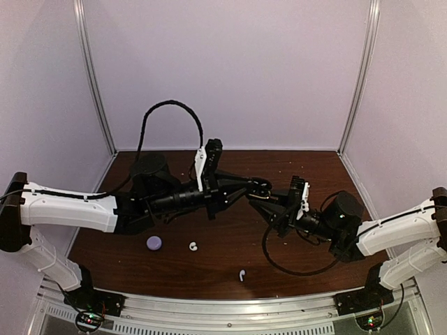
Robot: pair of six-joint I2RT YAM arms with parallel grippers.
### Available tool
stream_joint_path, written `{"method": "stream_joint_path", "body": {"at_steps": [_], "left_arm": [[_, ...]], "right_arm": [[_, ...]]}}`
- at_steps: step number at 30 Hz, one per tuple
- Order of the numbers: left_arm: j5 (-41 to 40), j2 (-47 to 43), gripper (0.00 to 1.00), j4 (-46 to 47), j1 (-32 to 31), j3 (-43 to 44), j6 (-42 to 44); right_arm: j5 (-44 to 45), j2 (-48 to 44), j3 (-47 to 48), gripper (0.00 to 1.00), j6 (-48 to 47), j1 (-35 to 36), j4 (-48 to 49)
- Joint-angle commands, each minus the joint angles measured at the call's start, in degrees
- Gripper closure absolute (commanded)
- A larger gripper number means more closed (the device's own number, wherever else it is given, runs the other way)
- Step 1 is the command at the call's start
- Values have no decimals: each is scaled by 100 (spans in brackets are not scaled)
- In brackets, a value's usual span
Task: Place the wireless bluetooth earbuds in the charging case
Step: Insert the left earbud into the left side groove of the charging case.
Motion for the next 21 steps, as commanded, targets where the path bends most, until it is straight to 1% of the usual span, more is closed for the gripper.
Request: {"method": "stream_joint_path", "body": {"at_steps": [1,4,11,14,21], "left_arm": [[-67,77,89,118,-32,139,-86],[-96,89,87,94,-32,132,-120],[-218,62,88,76,-32,126,-154],[-157,116,82,-72,-28,202,-108],[-47,127,74,-303,-32,268,-26]], "right_arm": [[94,-195,68,100,-72,38,341],[62,-240,36,100,-72,37,427],[-54,-287,-10,100,-72,36,522],[-100,-296,-4,100,-79,36,505],[-48,-283,38,100,-90,36,422]]}}
